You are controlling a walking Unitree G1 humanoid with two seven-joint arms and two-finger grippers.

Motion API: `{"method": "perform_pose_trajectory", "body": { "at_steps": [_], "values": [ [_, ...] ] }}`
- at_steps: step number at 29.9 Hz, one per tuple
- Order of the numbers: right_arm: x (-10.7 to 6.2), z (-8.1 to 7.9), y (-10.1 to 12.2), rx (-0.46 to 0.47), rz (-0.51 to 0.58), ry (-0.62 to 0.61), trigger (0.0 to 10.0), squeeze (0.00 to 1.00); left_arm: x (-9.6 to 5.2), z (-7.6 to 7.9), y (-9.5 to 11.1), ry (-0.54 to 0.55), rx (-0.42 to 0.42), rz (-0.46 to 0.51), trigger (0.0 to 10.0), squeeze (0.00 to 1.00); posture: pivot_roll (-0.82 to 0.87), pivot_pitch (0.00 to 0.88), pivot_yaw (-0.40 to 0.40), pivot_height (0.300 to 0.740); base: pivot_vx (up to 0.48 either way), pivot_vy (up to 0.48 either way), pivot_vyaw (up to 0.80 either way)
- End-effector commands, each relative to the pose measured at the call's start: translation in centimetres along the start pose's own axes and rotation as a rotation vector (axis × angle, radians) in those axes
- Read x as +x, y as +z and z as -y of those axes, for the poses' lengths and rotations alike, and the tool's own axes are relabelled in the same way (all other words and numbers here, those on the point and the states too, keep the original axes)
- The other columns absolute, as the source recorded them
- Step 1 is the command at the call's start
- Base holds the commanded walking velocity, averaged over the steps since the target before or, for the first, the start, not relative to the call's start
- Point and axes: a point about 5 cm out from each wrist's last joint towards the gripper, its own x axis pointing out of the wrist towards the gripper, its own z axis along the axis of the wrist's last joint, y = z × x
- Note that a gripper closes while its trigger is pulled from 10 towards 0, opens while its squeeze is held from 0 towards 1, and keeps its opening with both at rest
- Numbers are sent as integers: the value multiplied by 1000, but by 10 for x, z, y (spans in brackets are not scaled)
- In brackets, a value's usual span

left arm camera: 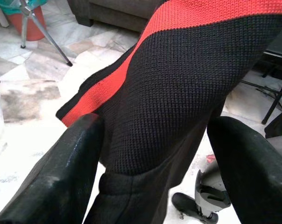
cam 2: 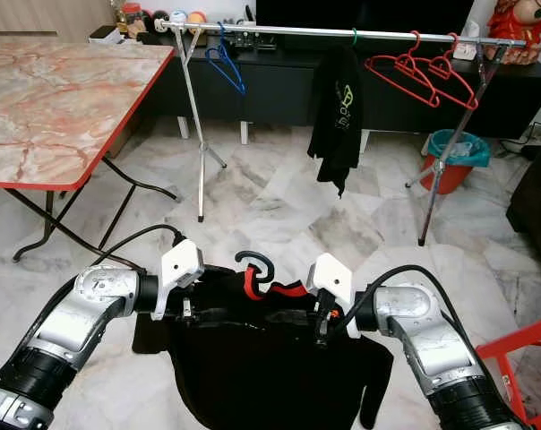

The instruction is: Hang hanger

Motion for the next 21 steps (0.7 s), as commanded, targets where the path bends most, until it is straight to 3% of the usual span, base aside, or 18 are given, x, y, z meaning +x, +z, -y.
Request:
{"method": "perform_pose_trajectory", "body": {
  "at_steps": [1,2,3,21],
  "values": [
    [2,1,14,-50,43,13,10000,0,1,1,7,-36,33,-2,2471,0,15,25,-21,740,0,0,0],
    [2,1,14,-49,43,14,10000,0,1,1,7,-36,33,-3,2471,0,15,25,-21,740,0,0,0],
    [3,1,14,-50,46,17,10000,0,1,1,8,-37,32,0,0,0,15,25,-21,740,0,0,0],
    [4,1,16,-51,58,13,10000,0,0,4,10,-71,36,-3,0,0,18,30,-20,740,0,0,0]
  ]
}}
